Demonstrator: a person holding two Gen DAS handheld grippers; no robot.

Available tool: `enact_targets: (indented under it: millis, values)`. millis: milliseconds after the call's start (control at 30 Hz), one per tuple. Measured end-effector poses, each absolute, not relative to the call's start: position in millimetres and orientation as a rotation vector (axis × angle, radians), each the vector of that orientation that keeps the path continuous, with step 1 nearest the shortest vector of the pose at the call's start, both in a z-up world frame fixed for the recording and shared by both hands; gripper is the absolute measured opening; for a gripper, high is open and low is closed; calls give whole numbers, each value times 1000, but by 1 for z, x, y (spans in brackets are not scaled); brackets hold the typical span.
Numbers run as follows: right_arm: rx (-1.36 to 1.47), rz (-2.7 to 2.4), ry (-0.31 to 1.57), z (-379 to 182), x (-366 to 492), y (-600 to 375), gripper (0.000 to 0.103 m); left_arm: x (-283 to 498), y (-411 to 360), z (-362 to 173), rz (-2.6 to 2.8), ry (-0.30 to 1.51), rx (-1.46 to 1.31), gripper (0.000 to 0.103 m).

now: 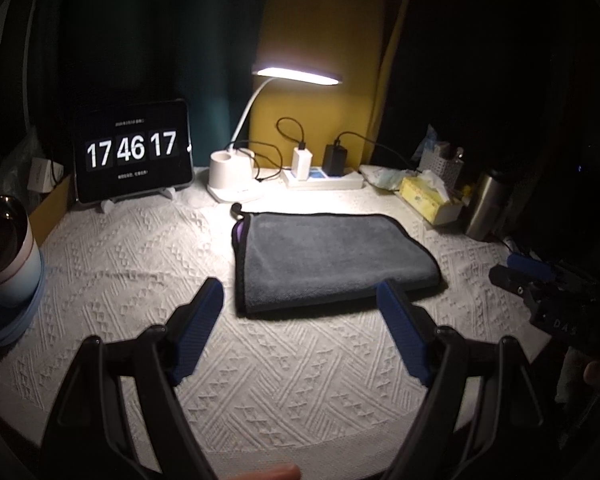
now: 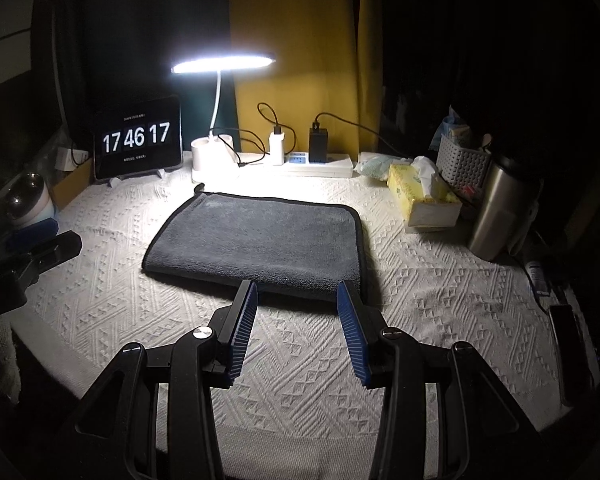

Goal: Fold towel

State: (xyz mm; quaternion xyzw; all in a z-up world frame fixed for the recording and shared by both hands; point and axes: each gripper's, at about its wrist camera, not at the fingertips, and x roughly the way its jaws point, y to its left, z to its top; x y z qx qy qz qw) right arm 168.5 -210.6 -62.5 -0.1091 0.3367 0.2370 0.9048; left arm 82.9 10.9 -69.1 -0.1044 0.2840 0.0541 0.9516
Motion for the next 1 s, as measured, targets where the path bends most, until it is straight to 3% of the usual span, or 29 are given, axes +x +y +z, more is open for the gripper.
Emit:
enact_targets:
  millis: [1000]
  values:
    - [-195, 482, 503, 0, 93, -242, 44, -2, -11, -5, 86, 358, -183, 85]
